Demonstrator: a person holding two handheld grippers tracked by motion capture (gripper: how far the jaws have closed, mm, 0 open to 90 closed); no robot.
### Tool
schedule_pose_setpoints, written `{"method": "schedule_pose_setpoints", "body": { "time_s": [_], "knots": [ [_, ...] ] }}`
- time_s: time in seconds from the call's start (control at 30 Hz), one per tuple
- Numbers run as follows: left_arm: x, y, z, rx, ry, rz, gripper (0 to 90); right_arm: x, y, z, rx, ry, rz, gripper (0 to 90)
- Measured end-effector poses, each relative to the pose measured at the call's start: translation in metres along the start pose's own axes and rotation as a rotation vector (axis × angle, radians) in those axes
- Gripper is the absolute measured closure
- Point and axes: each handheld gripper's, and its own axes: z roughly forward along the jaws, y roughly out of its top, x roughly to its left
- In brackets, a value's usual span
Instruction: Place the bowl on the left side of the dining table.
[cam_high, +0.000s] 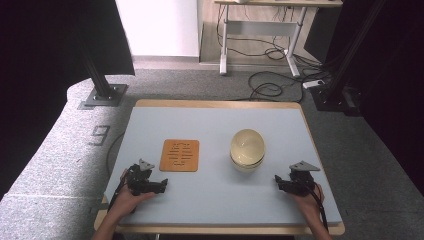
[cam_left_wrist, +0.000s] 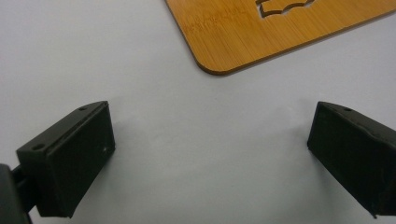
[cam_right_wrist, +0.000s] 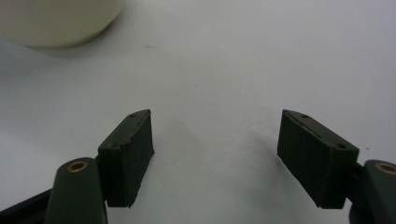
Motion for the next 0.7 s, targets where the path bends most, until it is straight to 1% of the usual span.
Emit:
{"method": "schedule_pose_setpoints", "body": {
  "time_s": [0.1,0.17,0.47,0.57,0.7],
  "knots": [
    [0.000,0.000,0.000,0.000,0.000,0.001,0.8,0.002,0.001,-0.001,0.000,-0.005,-0.013,26.8],
    [0.000,0.000,0.000,0.000,0.000,0.001,0.8,0.005,0.003,-0.005,-0.010,-0.006,-0.022,27.2],
    [0.000,0.000,0.000,0.000,0.000,0.001,0.8,0.006,0.006,-0.015,-0.047,0.007,-0.017,27.9],
    [0.000,0.000,0.000,0.000,0.000,0.000,0.8,0.007,0.008,-0.020,-0.062,0.002,-0.034,27.9],
    [0.000,0.000,0.000,0.000,0.000,0.000,0.8,0.008,0.010,-0.023,-0.075,0.007,-0.028,28.0]
  ]
}}
